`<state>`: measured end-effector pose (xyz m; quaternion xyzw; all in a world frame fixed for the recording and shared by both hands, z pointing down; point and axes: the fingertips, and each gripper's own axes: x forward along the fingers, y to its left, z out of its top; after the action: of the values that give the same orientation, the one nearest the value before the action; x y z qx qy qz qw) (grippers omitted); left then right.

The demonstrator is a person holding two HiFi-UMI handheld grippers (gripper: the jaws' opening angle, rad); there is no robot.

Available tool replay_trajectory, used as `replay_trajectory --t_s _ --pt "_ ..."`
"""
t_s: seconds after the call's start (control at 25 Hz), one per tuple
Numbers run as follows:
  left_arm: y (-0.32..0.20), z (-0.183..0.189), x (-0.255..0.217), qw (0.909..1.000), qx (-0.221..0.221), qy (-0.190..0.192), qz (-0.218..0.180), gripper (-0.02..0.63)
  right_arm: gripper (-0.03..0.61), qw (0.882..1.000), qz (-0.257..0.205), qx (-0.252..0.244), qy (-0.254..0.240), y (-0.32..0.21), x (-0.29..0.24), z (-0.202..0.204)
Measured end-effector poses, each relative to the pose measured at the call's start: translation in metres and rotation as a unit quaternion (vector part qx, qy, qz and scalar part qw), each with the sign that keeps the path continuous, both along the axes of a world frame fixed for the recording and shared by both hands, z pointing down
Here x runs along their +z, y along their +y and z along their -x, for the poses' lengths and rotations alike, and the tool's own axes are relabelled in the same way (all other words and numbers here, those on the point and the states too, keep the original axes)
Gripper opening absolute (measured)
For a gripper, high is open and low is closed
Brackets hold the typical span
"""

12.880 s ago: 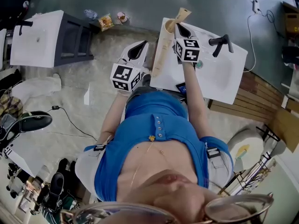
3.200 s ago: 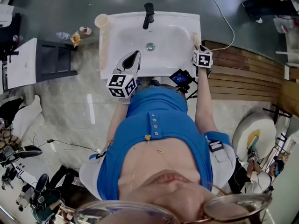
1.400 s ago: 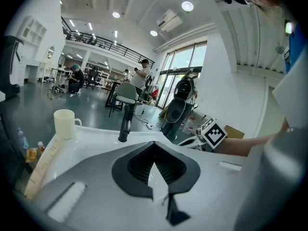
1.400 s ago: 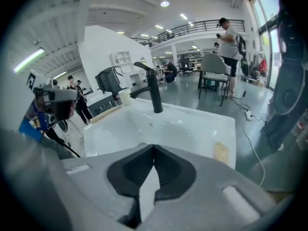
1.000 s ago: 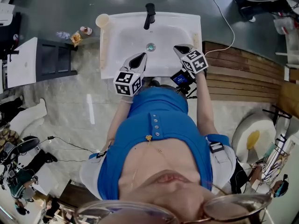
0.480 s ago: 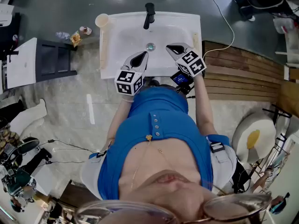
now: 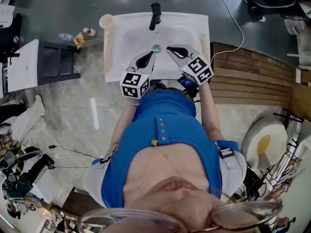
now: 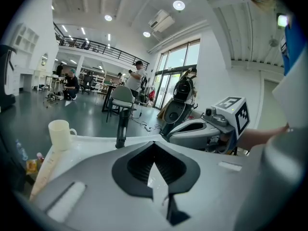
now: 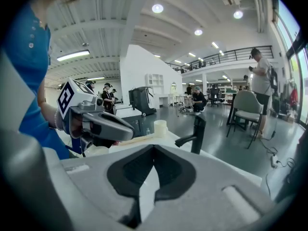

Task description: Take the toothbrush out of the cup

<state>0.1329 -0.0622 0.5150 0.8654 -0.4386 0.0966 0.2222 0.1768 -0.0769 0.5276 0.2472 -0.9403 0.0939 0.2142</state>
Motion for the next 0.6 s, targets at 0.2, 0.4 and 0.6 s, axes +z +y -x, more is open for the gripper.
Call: replay_trajectory --t_s 0.2,0.4,0.6 --pt "-0.002 -0.004 -0.013 0.9998 0.002 0.003 -0.017 0.0 0.002 0.998 -0.041 -0.01 -0.042 0.003 -0.025 0.007" --pt "-0.004 -0.005 -0.029 0.9992 0.001 0.009 -0.039 0.0 0.002 0.995 -0.069 -0.009 -0.065 0.004 -0.046 0.011" --pt "-0.006 -0.004 -0.051 0.9975 -0.003 0.007 -0.07 0.0 0.002 0.993 -0.093 -0.001 -0.079 0.005 -0.067 0.014"
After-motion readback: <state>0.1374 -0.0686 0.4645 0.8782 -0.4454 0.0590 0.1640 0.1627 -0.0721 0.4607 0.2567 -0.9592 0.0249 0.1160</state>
